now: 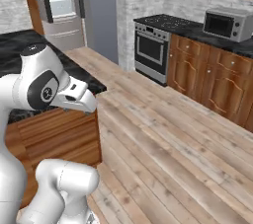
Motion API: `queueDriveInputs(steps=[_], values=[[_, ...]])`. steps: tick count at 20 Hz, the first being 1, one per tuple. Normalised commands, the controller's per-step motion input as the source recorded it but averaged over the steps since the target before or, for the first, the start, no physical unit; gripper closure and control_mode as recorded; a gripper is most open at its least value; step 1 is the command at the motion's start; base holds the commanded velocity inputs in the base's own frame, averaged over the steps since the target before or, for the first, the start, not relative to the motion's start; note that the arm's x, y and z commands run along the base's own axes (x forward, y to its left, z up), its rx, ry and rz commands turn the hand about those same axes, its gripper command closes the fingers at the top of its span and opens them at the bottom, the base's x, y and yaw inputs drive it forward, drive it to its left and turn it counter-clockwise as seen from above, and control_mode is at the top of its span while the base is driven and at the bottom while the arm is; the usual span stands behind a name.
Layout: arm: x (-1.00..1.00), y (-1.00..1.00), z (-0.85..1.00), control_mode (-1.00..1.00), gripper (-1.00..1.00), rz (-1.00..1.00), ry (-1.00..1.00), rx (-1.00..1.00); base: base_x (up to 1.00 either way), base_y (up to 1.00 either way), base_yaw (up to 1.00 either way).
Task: Take the cheese, steak, and garlic from the fridge and place them on the plate on the dining counter to create an appetizer plate.
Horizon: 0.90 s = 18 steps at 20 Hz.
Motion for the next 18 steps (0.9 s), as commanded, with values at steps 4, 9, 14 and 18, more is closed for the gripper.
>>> queueDriveInputs(steps=[4,9,14,18], values=[[0.0,0.0,0.0,1.0,-1.0,0.0,0.0,0.0,1.0,-0.43,0.45],[0.0,0.0,0.0,1.0,-1.0,0.0,0.0,0.0,1.0,-0.48,0.49],[0.0,0.0,0.0,1.0,-1.0,0.0,0.0,0.0,1.0,-0.66,0.47],[0.0,0.0,0.0,1.0,-1.0,0.0,0.0,0.0,1.0,-0.81,0.45]])
